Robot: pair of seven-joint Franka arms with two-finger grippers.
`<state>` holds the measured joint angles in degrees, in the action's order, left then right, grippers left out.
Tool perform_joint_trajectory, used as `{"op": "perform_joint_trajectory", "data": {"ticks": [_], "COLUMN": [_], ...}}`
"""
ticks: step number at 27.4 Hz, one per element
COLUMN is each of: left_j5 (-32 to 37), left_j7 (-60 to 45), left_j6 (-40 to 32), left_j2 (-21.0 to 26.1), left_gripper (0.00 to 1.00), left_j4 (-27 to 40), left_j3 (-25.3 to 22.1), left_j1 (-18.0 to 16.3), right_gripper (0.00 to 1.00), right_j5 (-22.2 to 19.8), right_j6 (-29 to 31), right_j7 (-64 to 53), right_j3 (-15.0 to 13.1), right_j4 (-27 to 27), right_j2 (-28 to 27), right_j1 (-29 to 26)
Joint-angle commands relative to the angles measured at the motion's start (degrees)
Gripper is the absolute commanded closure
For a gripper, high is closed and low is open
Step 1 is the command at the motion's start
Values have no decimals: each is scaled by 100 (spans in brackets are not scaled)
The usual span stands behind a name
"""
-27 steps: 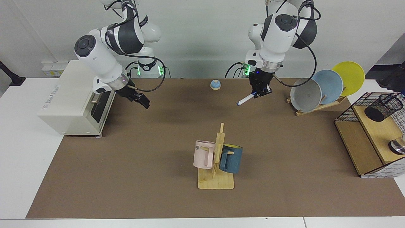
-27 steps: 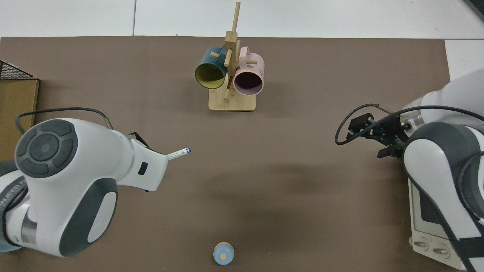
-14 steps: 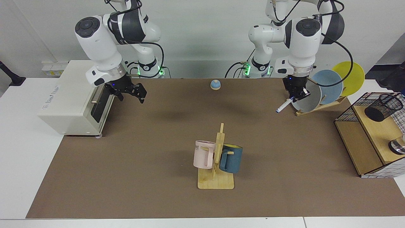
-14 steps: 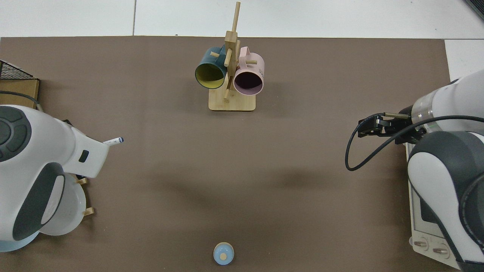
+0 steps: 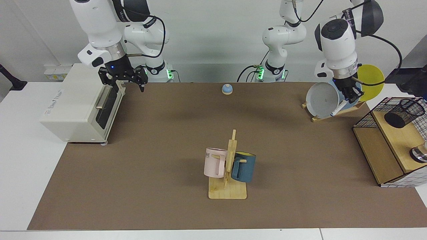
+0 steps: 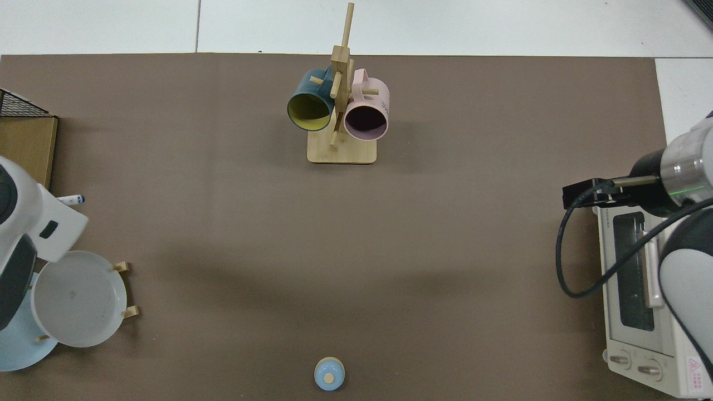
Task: Put markers into pen holder
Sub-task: 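Carry the marker with the left gripper toward the pen holder while the right gripper retracts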
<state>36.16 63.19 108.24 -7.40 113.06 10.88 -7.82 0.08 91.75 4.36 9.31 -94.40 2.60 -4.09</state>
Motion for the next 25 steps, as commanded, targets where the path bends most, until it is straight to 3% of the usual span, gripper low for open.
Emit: {"op": "perform_joint_trajectory", "data": {"ticks": [1,10,17,25], "left_j5": [707,1657,1675,1623], "left_j7": [895,2135,3365,4684], "left_j6": [-48,425,1585,2148], "left_j2": [221,564,731,1223], "left_gripper": [100,100,100,100], "left_j4": [-521,-1022,-1128,-1804], "left_j3": [64,55,37,37], "left_j1": [-273,-747,-1643,-2109], "right_gripper": [0,0,0,0], "right_j5": [-96,-8,-17,-17], "right_j6": [-184,-167,-167,-167], "right_j7": [-304,-243,-243,-243], "right_j3": [1,-17,-43,-43], "right_j4": [229,211,211,202], "right_j2": [-23,21,21,21], "right_j1": [-75,-101,-101,-110]}}
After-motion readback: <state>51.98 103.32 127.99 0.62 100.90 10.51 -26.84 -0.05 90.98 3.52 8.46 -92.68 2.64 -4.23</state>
